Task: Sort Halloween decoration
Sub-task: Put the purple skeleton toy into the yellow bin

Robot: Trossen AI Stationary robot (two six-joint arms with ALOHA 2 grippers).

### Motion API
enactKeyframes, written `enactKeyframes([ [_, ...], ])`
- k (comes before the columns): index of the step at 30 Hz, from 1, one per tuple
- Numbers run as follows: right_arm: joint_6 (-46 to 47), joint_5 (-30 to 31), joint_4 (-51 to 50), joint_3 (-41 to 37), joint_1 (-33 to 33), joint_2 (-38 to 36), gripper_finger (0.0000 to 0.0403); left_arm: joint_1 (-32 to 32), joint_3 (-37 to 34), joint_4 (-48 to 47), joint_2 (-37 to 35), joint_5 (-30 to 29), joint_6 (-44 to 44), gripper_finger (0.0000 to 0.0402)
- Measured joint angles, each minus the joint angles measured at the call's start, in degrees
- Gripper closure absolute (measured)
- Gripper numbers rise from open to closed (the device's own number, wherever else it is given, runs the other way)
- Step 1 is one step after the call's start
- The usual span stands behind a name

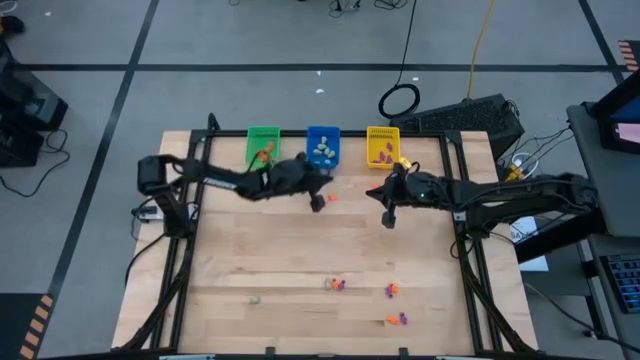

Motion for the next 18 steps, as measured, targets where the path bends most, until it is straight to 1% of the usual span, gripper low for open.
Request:
enactKeyframes([
  [4,5.02,1.97,-4.23,2.77,4.61,1.75,0.0403,-3.66,-6.89,10.27,-1.25,-0.07,0.05,0.0402],
  [7,11.49,2.91,-11.91,5.2,9.05,4.19,0.0403,-5.32,-11.41,15.42,-1.16,-1.58,-0.03,0.0402],
  [10,19.75,4.31,-22.07,8.22,14.09,7.05,0.0403,-6.44,-14.84,20.34,-1.15,-1.57,-0.09,0.0402],
  [14,31.05,4.09,-32.22,12.68,21.39,11.79,0.0403,-7.28,-18.74,24.39,-1.11,-1.68,-0.19,0.0402],
  [16,36.26,3.6,-34.79,15.42,25.36,14.35,0.0403,-7.41,-19.61,26.45,-1.13,-1.62,0.0,0.0402],
  [18,41.4,1.22,-37.34,18.07,29.0,16.84,0.0403,-7.31,-20.31,27.29,-1.13,-1.6,-0.36,0.0402],
])
